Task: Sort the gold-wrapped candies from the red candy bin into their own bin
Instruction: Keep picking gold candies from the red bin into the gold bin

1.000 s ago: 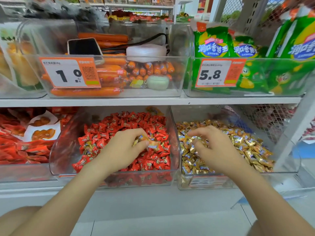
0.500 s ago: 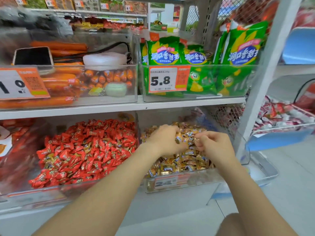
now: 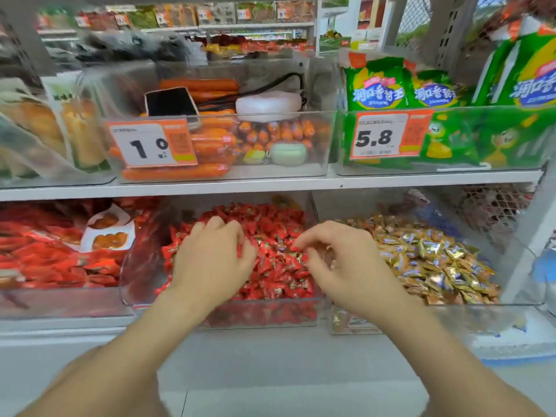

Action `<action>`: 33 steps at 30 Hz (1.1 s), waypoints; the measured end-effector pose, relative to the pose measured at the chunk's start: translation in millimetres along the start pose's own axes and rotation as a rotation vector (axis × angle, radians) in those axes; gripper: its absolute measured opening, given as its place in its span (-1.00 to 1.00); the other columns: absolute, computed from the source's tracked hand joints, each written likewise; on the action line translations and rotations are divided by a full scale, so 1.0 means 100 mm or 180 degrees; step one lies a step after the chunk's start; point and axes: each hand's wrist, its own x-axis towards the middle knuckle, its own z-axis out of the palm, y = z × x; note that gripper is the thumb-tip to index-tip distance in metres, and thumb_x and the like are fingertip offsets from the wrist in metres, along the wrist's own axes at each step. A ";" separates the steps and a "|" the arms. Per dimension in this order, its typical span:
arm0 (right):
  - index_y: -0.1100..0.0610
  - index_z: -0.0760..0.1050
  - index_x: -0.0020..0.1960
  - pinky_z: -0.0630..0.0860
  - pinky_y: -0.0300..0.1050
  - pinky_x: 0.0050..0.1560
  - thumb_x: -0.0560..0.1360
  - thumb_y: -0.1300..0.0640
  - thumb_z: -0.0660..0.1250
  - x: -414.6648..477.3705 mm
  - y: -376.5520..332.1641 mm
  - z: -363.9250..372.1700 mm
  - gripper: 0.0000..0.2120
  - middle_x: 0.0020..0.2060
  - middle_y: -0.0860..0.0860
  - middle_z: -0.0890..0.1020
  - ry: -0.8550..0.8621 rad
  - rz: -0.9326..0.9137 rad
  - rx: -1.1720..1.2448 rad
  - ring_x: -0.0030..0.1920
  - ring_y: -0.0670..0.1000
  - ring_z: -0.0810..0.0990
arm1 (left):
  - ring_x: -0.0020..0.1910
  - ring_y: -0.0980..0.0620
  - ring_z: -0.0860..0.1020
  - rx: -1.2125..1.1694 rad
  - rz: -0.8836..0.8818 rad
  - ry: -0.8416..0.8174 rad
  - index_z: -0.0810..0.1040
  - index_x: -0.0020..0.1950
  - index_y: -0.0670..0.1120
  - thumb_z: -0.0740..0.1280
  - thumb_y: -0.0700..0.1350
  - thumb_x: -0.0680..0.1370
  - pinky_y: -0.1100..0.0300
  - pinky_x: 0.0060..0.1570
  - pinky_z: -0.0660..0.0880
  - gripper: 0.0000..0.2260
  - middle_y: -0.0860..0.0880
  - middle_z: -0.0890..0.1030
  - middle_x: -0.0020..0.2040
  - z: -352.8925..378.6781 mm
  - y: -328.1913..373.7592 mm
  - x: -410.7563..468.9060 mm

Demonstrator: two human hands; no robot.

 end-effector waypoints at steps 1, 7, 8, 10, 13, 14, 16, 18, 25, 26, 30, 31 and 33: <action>-0.06 0.71 0.05 0.41 -0.43 0.02 0.52 0.26 0.37 0.05 -0.08 0.14 -0.73 -0.09 -0.15 0.70 -0.0189 -0.0236 -0.0113 -0.10 -0.16 0.62 | 0.09 -0.23 0.53 0.0292 -0.0383 -0.0420 0.57 0.07 -0.02 0.22 0.16 0.60 -0.06 0.02 0.55 -0.71 -0.10 0.55 0.06 0.01 -0.24 -0.02; -0.02 0.66 -0.02 0.63 0.02 0.03 0.53 0.04 0.38 0.34 -0.18 0.84 -0.91 -0.11 0.01 0.71 -0.1456 0.0456 -0.1064 0.01 0.14 0.68 | 0.21 -0.28 0.59 0.0112 -0.0977 -0.2093 0.57 0.17 -0.18 0.25 0.21 0.60 0.06 0.12 0.52 -0.54 -0.24 0.62 0.26 0.03 -0.76 0.00; 0.00 0.63 -0.09 0.63 0.04 0.01 0.51 -0.01 0.40 0.39 -0.16 0.88 -0.91 -0.12 0.03 0.70 -0.1482 0.0640 -0.1173 0.02 0.18 0.68 | 0.23 -0.24 0.59 0.0026 -0.0933 -0.2329 0.58 0.19 -0.18 0.27 0.24 0.61 0.10 0.10 0.49 -0.52 -0.20 0.61 0.28 -0.01 -0.76 0.03; 0.06 0.55 -0.16 0.63 0.04 -0.03 0.47 -0.07 0.42 0.46 -0.12 0.91 -0.80 -0.13 0.07 0.67 -0.1546 0.0969 -0.1364 0.00 0.22 0.67 | 0.29 -0.17 0.56 -0.0154 -0.0893 -0.2824 0.57 0.32 -0.18 0.31 0.34 0.56 0.12 0.14 0.46 -0.37 -0.14 0.57 0.38 -0.03 -0.76 0.11; 0.07 0.53 -0.12 0.54 -0.05 -0.04 0.51 -0.15 0.39 0.50 -0.15 0.86 -0.72 -0.04 0.12 0.63 -0.2166 0.1252 -0.1507 0.06 0.20 0.65 | 0.47 -0.13 0.43 -0.0252 -0.0865 -0.3234 0.39 0.56 -0.12 0.42 0.44 0.43 0.03 0.42 0.42 -0.11 -0.10 0.40 0.56 0.00 -0.84 0.21; 0.05 0.59 0.03 0.52 -0.08 0.03 0.56 -0.16 0.36 0.52 -0.19 0.83 -0.72 0.08 0.13 0.64 -0.2472 0.1278 -0.1453 0.15 0.19 0.64 | 0.50 -0.12 0.39 -0.0290 -0.0883 -0.3309 0.36 0.59 -0.11 0.46 0.42 0.41 0.01 0.45 0.40 -0.08 -0.08 0.36 0.59 0.01 -0.87 0.23; 0.00 0.47 0.48 0.49 -0.11 0.27 0.61 -0.17 0.31 0.57 -0.27 0.78 -0.51 0.39 0.05 0.57 -0.2905 0.1366 -0.1160 0.36 0.11 0.56 | 0.47 -0.10 0.40 -0.0562 -0.0969 -0.3493 0.36 0.57 -0.11 0.55 0.32 0.40 0.02 0.41 0.45 -0.11 -0.05 0.36 0.57 0.06 -0.92 0.25; -0.12 0.20 0.66 0.43 -0.17 0.38 0.58 -0.15 0.36 0.61 -0.33 0.80 -0.29 0.51 -0.04 0.47 -0.3041 0.1584 -0.0778 0.42 0.05 0.50 | 0.43 -0.09 0.43 -0.0940 -0.1143 -0.3518 0.34 0.55 -0.13 0.64 0.19 0.37 0.04 0.32 0.52 -0.11 -0.04 0.38 0.50 0.10 -0.91 0.25; -0.20 0.08 0.64 0.71 0.01 -0.18 0.39 0.38 0.50 0.66 -0.28 1.08 0.03 0.05 0.09 0.64 -0.2441 0.2417 0.0827 -0.01 0.17 0.72 | 0.08 -0.01 0.62 -0.1999 -0.1535 -0.3329 0.40 0.33 -0.15 0.65 -0.21 0.30 0.08 0.01 0.68 -0.31 -0.10 0.57 0.18 0.30 -0.73 0.23; -0.18 0.14 0.61 0.71 0.00 -0.20 0.33 0.42 0.52 0.65 -0.26 1.13 0.05 0.05 0.12 0.65 -0.2342 0.2484 0.1044 -0.05 0.14 0.71 | 0.02 0.02 0.63 -0.2297 -0.1691 -0.3233 0.44 0.28 -0.17 0.62 -0.27 0.30 0.12 -0.03 0.67 -0.38 -0.10 0.61 0.10 0.37 -0.73 0.24; -0.05 0.41 0.38 0.70 -0.02 -0.02 0.28 0.57 0.46 0.71 -0.16 1.18 -0.18 0.04 0.10 0.72 -0.1596 0.2420 0.1937 0.05 0.09 0.72 | 0.05 -0.11 0.71 -0.3467 -0.1865 -0.2635 0.58 0.26 -0.20 0.63 -0.31 0.25 -0.01 0.15 0.64 -0.40 -0.14 0.74 0.05 0.47 -0.72 0.30; -0.03 0.42 0.38 0.68 -0.07 0.02 0.29 0.58 0.45 0.75 -0.14 1.16 -0.20 0.06 0.08 0.72 -0.1420 0.2328 0.1988 0.08 0.06 0.70 | 0.09 -0.12 0.72 -0.3547 -0.1725 -0.2523 0.60 0.27 -0.17 0.66 -0.28 0.21 -0.07 0.23 0.62 -0.36 -0.13 0.75 0.07 0.46 -0.73 0.33; 0.00 0.39 0.47 0.64 0.03 0.23 0.29 0.54 0.50 0.81 -0.05 1.11 -0.14 0.12 0.06 0.72 -0.1180 0.2224 0.1986 0.16 0.07 0.68 | 0.11 -0.09 0.72 -0.3513 -0.1469 -0.2266 0.61 0.28 -0.09 0.70 -0.24 0.22 -0.10 0.27 0.60 -0.35 -0.07 0.76 0.09 0.41 -0.76 0.36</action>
